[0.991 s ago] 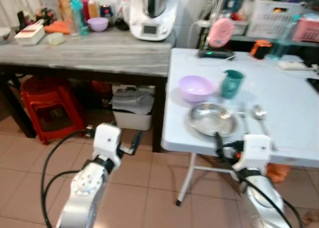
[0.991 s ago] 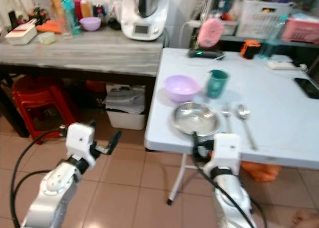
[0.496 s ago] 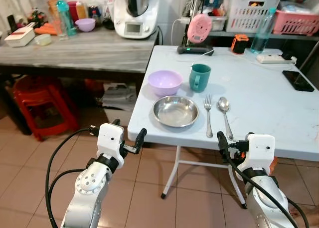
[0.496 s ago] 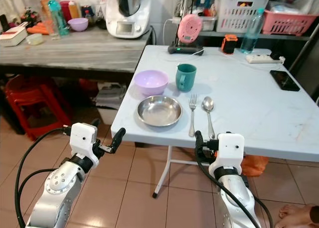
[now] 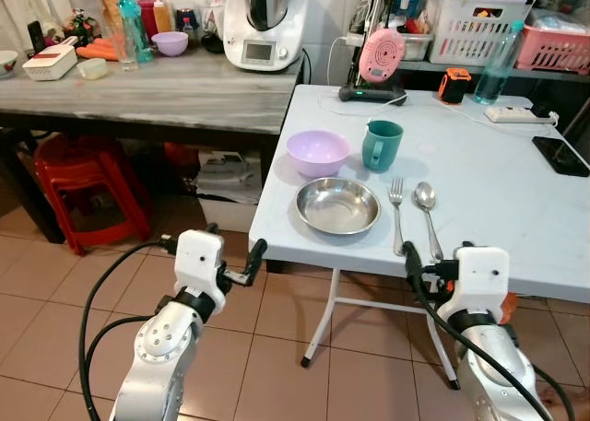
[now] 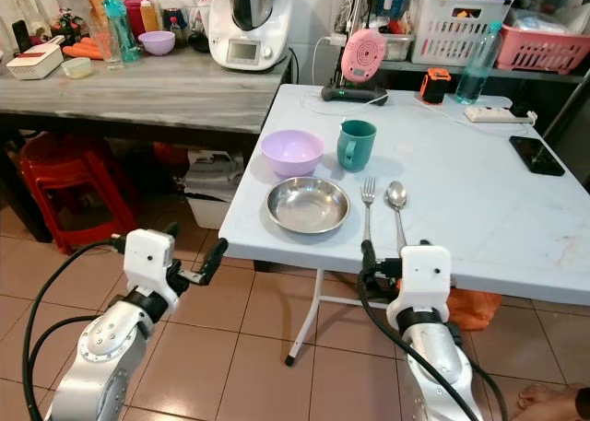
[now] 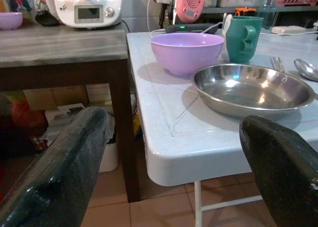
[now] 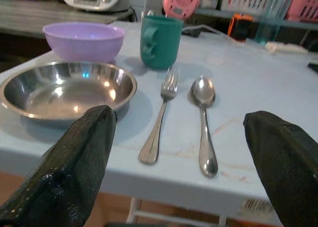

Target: Setting the table

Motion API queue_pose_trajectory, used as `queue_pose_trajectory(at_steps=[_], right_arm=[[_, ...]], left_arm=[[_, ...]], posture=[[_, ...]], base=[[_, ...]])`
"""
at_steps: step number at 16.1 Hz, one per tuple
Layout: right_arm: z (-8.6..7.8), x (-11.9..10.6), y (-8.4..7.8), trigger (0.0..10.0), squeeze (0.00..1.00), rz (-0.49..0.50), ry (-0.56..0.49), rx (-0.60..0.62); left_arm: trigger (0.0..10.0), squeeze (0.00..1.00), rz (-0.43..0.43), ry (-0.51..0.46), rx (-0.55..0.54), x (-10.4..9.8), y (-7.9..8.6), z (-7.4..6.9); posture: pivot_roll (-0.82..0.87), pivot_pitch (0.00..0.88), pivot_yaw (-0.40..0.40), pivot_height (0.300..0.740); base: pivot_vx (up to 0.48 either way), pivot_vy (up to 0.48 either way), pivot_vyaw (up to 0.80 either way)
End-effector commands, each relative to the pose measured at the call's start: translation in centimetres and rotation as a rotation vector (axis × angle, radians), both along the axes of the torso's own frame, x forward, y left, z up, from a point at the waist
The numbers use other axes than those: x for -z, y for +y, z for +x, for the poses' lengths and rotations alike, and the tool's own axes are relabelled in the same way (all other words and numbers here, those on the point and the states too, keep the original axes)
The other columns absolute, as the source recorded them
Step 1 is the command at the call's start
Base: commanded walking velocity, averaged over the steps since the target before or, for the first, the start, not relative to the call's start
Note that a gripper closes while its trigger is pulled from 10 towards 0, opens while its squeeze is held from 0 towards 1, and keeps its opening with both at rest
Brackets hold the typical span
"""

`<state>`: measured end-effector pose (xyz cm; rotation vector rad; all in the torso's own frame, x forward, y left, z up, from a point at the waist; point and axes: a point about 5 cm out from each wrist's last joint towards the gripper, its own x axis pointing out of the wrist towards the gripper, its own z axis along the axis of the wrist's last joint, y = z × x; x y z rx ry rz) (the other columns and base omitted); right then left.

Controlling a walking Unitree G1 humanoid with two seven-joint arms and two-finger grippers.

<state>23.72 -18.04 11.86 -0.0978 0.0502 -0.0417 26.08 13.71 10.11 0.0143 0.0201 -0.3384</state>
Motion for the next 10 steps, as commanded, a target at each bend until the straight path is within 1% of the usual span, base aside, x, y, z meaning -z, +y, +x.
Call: queue_pose_trajectory(at_steps=[1,4,10], right_arm=[[0.02,-0.72,-0.19,10.0,0.00,-0.021,-0.032,0.013],[-0.01,-0.78,-0.41,10.0,0.00,-0.022,-0.033,0.019],[-0.23,-0.84,-0.19,10.0,0.00,-0.031,-0.037,0.009]], left_arm=[[10.0,0.00,-0.005,0.008,0.007,0.21,0.17,-0.16],[10.0,0.00,-0.024,0.011,0.032,0.19,-0.11,-0.17],[10.0,0.00,-0.028,0.010,0.049,0.18,-0.38,-0.25]], posture=[[-0.05,0.000,-0.010,0.740],[-0.05,0.000,-0.009,0.740],[-0.06,0.000,-0.006,0.740]], base=[[0.000,0.000,0.00],[0.000,0.000,0.00],[0.274,0.000,0.00]])
